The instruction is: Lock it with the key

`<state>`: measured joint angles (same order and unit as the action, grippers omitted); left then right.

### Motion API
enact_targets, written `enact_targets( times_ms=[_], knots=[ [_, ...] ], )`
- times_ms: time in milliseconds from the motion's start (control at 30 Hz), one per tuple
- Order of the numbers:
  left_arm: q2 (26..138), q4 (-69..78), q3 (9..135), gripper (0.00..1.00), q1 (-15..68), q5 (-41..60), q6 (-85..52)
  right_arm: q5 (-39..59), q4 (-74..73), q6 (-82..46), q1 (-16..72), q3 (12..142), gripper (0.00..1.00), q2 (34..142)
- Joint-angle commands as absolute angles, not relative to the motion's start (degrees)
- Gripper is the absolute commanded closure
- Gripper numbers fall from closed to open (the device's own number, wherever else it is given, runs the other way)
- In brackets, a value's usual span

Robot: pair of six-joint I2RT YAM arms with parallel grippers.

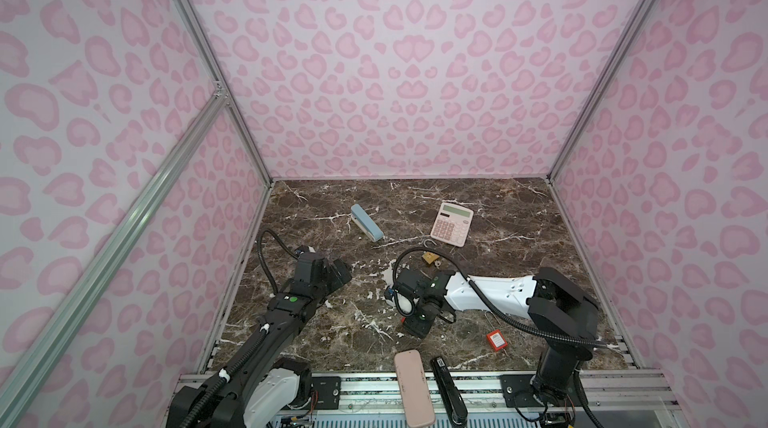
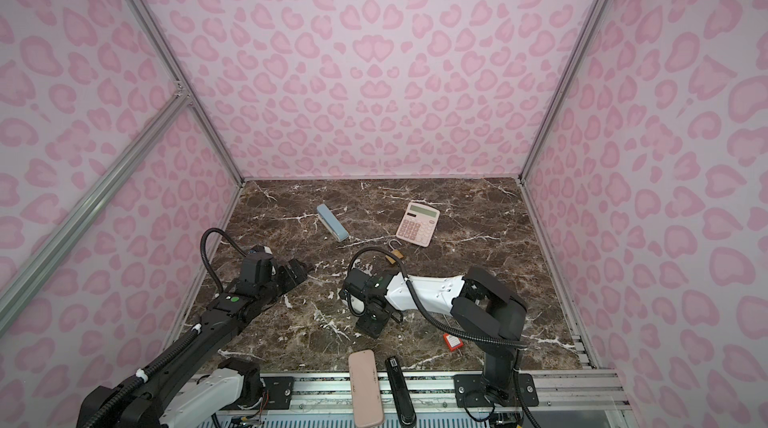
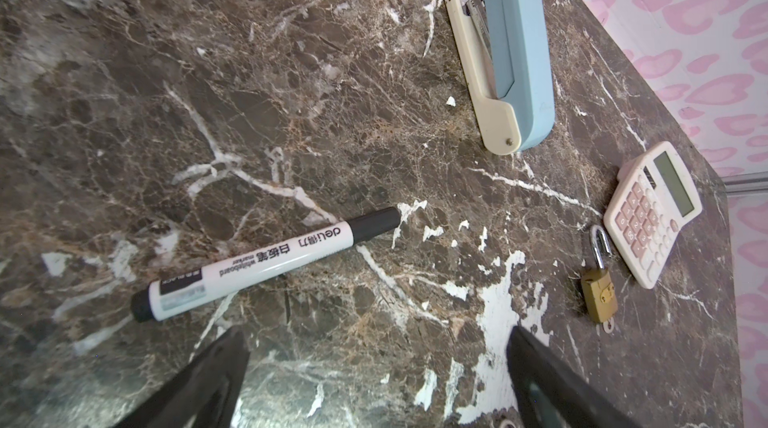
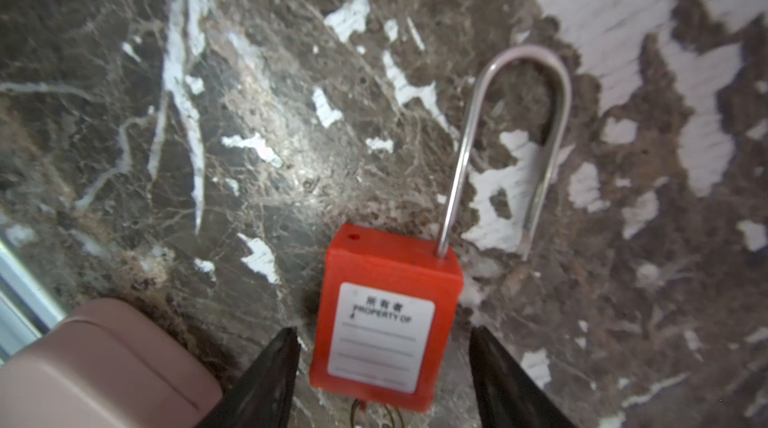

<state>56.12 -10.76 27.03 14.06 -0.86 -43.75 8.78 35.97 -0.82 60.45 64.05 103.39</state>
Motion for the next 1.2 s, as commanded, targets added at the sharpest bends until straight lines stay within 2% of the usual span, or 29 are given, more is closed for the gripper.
enact_targets(
  times_ms=[0, 167, 333, 433, 800, 967, 1167],
  knots=[
    [56.0, -11.9, 27.0, 0.00, 14.5, -0.5, -44.6, 6.7, 36.7, -0.6, 60.4, 64.5, 0.40, 103.8],
    [55.5, -12.6, 26.6, 0.02, 15.1, 0.0, -45.0, 7.3, 35.4, -0.9, 60.4, 64.5, 0.48, 104.1],
    [54.7, -12.3, 26.3, 0.06, 15.8, 1.7, -45.2, 6.1, 34.9, -0.6, 60.3, 64.4, 0.61, 104.4],
    [54.2, -11.6, 26.1, 0.08, 16.3, 3.8, -45.3, 6.2, 33.2, -0.5, 59.5, 63.6, 0.63, 103.0],
    [58.1, -3.8, 30.3, 0.10, 19.9, 18.5, -46.6, 15.8, 29.2, 0.9, 46.9, 66.1, 0.65, 97.0],
    [62.9, 2.3, 32.7, 0.11, 24.0, 22.2, -48.9, 16.0, 31.7, 3.0, 45.8, 70.8, 0.65, 98.5],
    [68.7, 14.6, 31.8, 0.22, 25.9, 25.8, -55.0, 17.9, 30.4, 1.5, 45.8, 70.1, 0.65, 97.1]
  ],
)
